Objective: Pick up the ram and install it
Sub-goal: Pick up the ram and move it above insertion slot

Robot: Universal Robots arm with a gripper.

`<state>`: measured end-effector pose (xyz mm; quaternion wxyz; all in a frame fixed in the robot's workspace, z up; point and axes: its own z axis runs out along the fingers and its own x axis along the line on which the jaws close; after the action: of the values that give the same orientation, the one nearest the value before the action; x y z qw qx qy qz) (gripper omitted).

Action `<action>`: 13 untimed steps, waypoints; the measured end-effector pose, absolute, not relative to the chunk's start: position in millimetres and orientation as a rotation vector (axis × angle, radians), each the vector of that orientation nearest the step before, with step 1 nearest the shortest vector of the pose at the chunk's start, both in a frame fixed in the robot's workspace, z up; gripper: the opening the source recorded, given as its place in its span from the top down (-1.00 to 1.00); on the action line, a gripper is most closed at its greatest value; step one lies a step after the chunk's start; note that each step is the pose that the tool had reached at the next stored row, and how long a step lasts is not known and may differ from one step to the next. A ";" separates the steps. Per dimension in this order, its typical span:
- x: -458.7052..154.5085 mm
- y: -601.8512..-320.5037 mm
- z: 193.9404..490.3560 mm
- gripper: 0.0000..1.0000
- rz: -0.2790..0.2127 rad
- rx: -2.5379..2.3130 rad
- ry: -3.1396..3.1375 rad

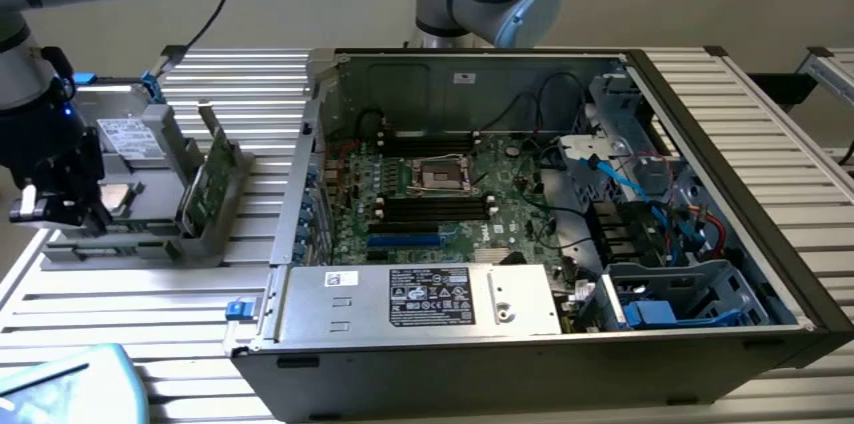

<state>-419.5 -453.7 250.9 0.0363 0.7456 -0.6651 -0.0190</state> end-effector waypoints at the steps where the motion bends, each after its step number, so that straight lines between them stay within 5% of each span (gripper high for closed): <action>1: -419.5 -454.0 249.2 0.50 -0.059 2.290 -2.043; 13: -419.1 -455.6 232.0 0.50 -0.067 2.300 -2.050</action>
<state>-419.1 -455.6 232.0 0.0299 0.7461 -0.6648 -0.0217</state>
